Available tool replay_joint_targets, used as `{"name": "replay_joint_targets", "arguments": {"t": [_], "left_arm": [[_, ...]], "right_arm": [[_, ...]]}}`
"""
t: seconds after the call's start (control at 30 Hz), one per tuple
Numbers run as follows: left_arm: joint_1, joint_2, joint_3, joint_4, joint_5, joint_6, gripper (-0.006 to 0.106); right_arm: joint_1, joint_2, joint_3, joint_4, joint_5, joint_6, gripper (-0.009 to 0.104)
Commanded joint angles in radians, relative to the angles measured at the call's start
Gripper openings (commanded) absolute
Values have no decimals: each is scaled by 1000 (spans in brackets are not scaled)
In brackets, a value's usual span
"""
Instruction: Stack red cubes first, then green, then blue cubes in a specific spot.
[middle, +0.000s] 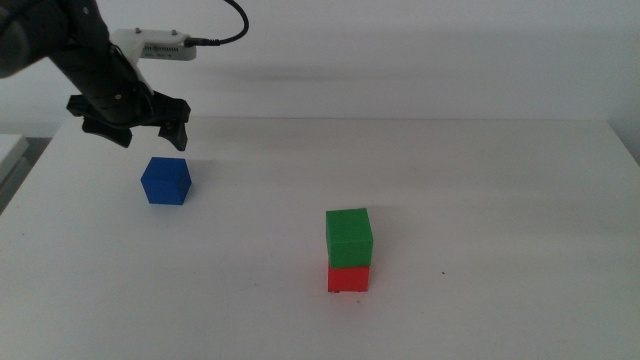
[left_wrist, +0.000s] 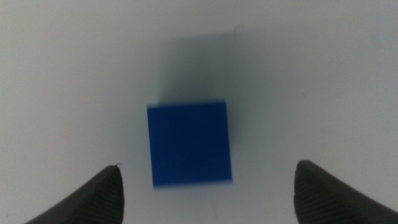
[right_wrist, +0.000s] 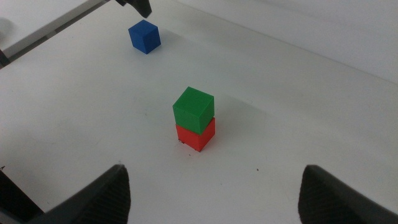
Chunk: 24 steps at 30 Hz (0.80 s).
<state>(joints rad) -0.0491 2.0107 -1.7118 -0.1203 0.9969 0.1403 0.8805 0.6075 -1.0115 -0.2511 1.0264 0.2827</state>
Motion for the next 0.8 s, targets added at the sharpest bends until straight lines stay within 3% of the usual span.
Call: {"name": "replay_joint_targets", "arguments": {"t": [0.0, 0.63, 0.77], "left_arm": [[-3, 41, -46, -6, 4, -9, 94], [6, 220, -78, 7, -73, 12, 94], [8, 243, -78, 7, -82, 25, 85]], "right_arm": [[-5, -2, 4, -7, -9, -8, 78], [-5, -2, 4, -7, -9, -8, 78], [-5, -2, 4, -7, -9, -8, 78]]}}
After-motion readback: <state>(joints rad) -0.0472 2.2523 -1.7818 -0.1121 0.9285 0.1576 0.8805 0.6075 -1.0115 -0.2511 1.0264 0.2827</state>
